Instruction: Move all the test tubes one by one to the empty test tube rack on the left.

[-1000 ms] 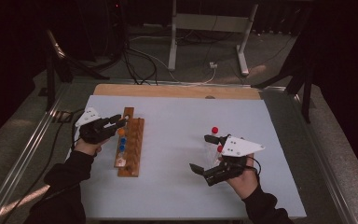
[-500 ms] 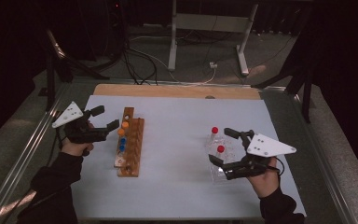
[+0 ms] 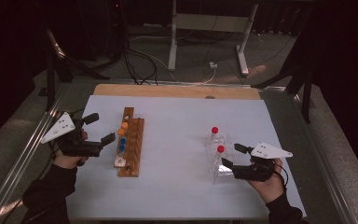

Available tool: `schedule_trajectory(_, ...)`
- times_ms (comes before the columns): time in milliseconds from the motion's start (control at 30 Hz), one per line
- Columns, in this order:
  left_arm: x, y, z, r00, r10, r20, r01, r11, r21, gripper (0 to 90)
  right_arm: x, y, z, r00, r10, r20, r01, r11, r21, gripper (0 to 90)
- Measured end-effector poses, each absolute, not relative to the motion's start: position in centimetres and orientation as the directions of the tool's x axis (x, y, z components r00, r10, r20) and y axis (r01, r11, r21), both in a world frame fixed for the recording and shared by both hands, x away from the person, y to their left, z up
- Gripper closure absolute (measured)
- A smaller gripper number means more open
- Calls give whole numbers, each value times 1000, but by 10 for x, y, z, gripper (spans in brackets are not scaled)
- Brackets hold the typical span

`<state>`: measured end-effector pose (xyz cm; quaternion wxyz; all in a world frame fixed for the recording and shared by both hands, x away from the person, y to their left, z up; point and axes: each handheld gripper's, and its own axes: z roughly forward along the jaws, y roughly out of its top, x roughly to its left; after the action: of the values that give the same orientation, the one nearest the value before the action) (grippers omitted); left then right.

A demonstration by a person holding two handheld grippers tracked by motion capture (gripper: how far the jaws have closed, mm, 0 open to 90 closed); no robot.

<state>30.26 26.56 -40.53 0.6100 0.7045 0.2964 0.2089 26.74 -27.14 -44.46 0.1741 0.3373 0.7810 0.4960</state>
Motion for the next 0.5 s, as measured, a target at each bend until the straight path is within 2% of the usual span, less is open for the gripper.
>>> schedule_trajectory(33, 302, 266, -406, 738, 671, -68, 166, -82, 983, 18, 269, -270, -449, -718, 693, 65, 362, 292, 886, 326)
schedule_trajectory(100, 302, 266, -408, 740, 669, -70, 168, -83, 982, 18, 273, -268, -454, -728, 682, 68, 366, 303, 880, 434)
schedule_trajectory(500, 300, 261, -411, 758, 648, -71, 181, -104, 978, 18, 290, -251, -471, -754, 656, 29, 368, 387, 845, 727)
